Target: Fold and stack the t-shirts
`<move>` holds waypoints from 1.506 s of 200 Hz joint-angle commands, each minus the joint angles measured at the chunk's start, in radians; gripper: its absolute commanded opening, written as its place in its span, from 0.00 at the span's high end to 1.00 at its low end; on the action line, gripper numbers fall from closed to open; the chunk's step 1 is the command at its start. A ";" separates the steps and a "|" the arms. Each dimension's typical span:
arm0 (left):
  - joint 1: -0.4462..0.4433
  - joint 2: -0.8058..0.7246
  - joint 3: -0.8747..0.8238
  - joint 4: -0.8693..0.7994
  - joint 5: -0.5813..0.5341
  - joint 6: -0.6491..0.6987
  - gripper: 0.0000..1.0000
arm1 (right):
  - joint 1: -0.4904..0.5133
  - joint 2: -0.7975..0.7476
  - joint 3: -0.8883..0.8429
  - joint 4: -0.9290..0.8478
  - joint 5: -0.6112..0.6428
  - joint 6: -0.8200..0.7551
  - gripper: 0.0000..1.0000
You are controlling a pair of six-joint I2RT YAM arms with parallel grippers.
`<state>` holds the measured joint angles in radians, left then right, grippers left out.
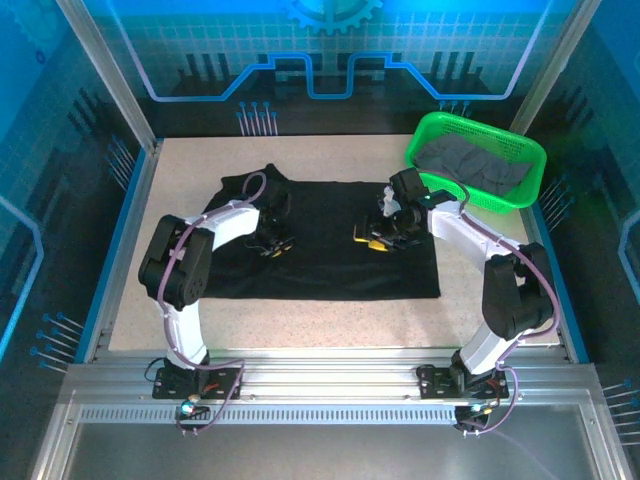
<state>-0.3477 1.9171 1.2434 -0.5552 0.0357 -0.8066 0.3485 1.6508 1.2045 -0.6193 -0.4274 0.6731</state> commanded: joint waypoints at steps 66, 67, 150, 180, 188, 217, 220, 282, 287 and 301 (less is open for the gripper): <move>-0.080 -0.002 0.040 -0.025 0.053 0.180 1.00 | 0.005 0.006 -0.006 -0.014 -0.013 -0.013 0.51; -0.080 -0.002 0.040 -0.026 0.053 0.180 1.00 | 0.006 0.006 -0.006 -0.014 -0.012 -0.014 0.51; 0.021 -0.367 -0.115 -0.127 -0.085 0.024 0.80 | -0.104 -0.061 -0.186 -0.038 0.135 -0.011 0.60; 0.195 -0.355 -0.238 -0.084 0.035 -0.070 0.86 | -0.103 0.004 -0.183 -0.075 0.178 -0.020 0.62; 0.224 -0.325 -0.242 -0.080 0.055 -0.086 0.86 | -0.100 0.034 -0.168 -0.090 0.189 -0.020 0.64; 0.261 -0.210 -0.222 -0.110 0.021 -0.145 0.88 | -0.064 0.154 -0.099 -0.173 0.258 -0.030 0.67; 0.262 -0.201 -0.223 -0.116 0.015 -0.154 0.88 | -0.061 0.161 -0.096 -0.179 0.263 -0.031 0.67; 0.359 -0.262 -0.387 -0.184 -0.055 -0.219 0.91 | 0.068 0.236 -0.091 -0.296 0.340 0.006 0.66; 0.372 -0.274 -0.397 -0.194 -0.062 -0.212 0.91 | 0.078 0.232 -0.098 -0.296 0.339 0.011 0.66; 0.406 -0.316 -0.429 -0.208 -0.072 -0.195 0.91 | 0.108 0.223 -0.119 -0.295 0.332 0.027 0.65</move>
<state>-0.0032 1.6390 0.8955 -0.6399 0.0330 -1.0004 0.4015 1.8473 1.1446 -0.8417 -0.1268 0.6640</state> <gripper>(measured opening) 0.086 0.343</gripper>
